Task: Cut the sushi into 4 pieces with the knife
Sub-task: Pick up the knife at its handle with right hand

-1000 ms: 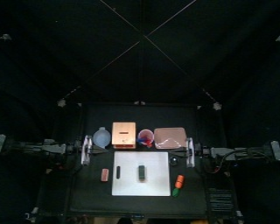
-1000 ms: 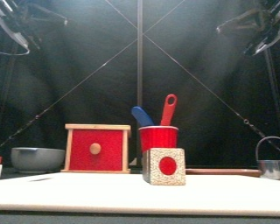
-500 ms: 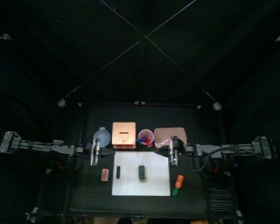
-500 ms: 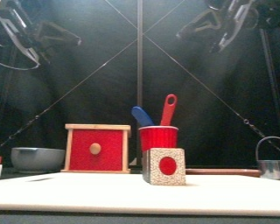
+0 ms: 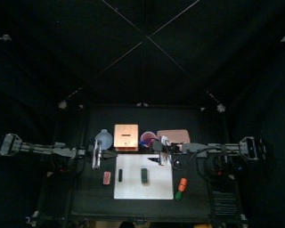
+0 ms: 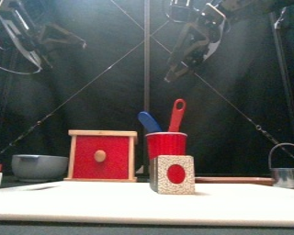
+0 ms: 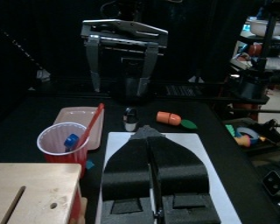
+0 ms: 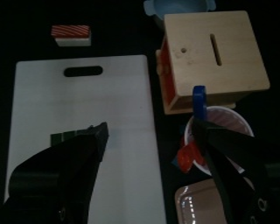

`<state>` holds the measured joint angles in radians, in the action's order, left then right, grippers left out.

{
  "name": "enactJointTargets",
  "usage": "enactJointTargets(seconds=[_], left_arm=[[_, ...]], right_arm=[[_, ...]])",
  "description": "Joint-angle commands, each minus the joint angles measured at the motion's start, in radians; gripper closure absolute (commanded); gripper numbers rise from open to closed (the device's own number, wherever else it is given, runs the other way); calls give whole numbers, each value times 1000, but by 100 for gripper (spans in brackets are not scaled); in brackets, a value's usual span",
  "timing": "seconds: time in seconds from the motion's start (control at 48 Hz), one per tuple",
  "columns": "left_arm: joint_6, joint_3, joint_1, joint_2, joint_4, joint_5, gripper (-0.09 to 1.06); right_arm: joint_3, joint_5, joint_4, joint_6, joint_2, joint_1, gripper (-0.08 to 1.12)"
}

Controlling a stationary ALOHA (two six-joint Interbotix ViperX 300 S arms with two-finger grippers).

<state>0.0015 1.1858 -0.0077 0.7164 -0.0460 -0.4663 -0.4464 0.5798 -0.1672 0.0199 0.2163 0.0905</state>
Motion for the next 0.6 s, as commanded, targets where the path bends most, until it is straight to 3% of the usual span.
enactJointTargets(seconds=[0.021,0.604], left_arm=[[-2,-9,2,-2,-2,-11,100],[0,2,8,-3,-2,-8,100]], right_arm=[[69,77,-29,3,-21,5,0],[284,439,-224,-20,-272,17,1]])
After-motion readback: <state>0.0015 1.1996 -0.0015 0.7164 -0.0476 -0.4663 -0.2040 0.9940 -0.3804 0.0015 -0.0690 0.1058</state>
